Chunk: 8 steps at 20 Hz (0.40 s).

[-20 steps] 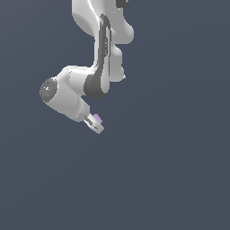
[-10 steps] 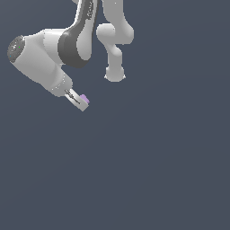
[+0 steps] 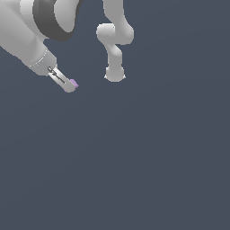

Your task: Pick up the object and move it to a goal position.

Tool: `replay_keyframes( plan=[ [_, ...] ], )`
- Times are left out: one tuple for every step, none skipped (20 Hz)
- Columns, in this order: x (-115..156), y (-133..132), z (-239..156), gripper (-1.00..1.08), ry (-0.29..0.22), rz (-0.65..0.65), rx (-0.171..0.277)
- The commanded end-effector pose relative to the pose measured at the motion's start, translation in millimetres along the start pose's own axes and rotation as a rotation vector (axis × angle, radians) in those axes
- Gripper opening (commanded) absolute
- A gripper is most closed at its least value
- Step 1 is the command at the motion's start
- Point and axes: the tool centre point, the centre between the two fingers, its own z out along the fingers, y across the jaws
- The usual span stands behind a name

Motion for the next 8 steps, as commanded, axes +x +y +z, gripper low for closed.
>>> replay_keyframes(
  plan=[
    [-2.5, 6.9, -8.5, -1.0, -0.002, -0.001, -0.002],
    [-2.9, 8.7, -10.7, -1.0, -0.002, -0.001, -0.002],
    [-3.1, 9.8, -12.4, -1.0, -0.001, -0.001, -0.003],
    [-3.1, 10.6, -13.5, -1.0, -0.001, -0.001, -0.003],
    [-2.9, 11.0, -14.1, -1.0, -0.001, -0.001, -0.003],
    [-2.7, 10.6, -14.2, -1.0, -0.001, -0.002, -0.003],
    [-2.2, 10.1, -13.8, -1.0, -0.001, -0.002, -0.003],
    [-2.2, 9.7, -13.6, -1.0, -0.001, -0.002, -0.003]
  ],
)
